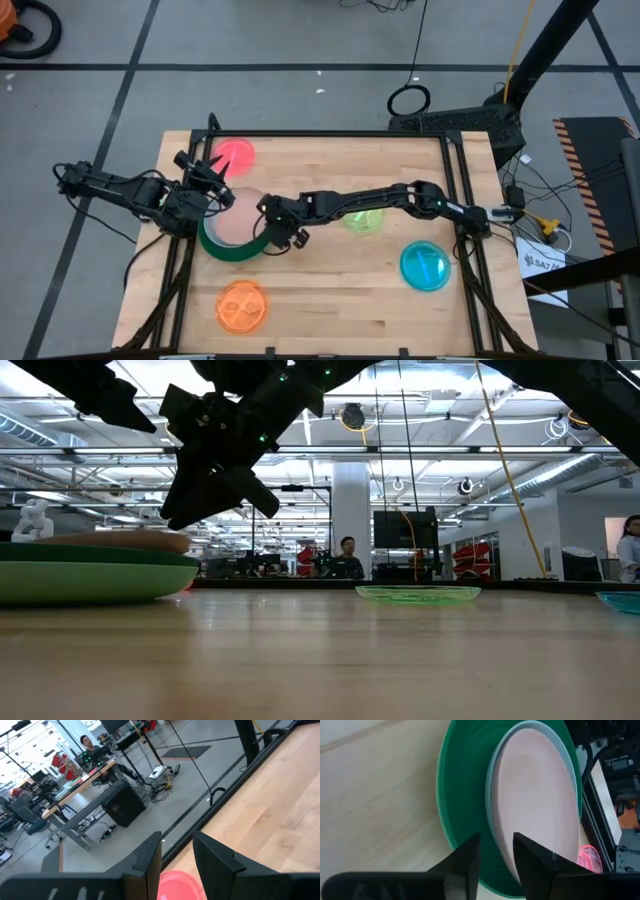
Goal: Stack plastic plates
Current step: Stack the light pink plate on top of the light blue plate, then stack the green plate on top of the light pink
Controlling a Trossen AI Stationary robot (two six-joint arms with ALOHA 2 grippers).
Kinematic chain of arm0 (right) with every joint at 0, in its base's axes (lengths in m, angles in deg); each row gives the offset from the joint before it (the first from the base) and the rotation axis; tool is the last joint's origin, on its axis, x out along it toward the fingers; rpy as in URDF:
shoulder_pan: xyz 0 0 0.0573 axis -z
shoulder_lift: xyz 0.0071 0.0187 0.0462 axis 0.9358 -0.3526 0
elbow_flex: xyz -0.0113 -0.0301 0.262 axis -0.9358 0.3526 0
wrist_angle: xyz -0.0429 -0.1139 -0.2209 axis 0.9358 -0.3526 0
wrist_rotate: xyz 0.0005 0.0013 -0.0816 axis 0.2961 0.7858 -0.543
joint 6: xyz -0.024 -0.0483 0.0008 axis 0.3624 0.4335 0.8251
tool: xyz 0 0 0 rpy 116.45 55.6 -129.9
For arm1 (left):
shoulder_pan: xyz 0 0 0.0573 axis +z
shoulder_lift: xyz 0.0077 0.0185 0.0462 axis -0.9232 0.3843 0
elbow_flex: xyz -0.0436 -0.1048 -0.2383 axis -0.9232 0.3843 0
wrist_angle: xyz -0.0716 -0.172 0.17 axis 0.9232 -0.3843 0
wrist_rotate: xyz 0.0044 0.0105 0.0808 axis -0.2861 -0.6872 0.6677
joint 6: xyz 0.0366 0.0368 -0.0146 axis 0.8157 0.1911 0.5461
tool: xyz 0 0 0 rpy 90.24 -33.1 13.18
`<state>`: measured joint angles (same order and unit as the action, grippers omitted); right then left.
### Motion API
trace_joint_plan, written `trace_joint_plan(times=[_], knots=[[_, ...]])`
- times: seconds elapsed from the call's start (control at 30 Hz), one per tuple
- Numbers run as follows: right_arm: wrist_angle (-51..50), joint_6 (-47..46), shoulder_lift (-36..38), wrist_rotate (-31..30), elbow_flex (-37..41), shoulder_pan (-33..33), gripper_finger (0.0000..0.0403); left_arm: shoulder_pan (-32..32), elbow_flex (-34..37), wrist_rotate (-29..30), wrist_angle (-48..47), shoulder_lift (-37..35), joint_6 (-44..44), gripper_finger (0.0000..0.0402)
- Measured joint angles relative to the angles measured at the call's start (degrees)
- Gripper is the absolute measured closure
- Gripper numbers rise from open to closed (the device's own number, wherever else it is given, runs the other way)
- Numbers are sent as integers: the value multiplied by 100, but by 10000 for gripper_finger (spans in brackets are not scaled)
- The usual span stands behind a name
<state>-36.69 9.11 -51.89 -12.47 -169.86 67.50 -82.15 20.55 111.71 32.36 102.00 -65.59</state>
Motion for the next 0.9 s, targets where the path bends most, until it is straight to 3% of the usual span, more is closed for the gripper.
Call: trace_joint_plan(times=[0.2,0.33,0.43,0.53,0.77,0.9], knots=[[-17,-122,0,-147,0,1,271,-1,0,-4,-2,0,-12,282],[-129,-126,24,-737,0,-10,262,-2,0,-55,-5,0,-81,282],[-423,-195,126,-1423,2,-21,263,-2,0,-300,-5,0,-164,282],[-922,-603,313,-1686,0,0,269,-1,0,-628,-7,2,-306,282],[-2436,-2324,815,-1304,-2,308,290,-2,0,-1604,-163,1,-1103,282],[-3197,-3190,960,-784,-2,440,304,-13,0,-1949,-387,76,-1609,282]])
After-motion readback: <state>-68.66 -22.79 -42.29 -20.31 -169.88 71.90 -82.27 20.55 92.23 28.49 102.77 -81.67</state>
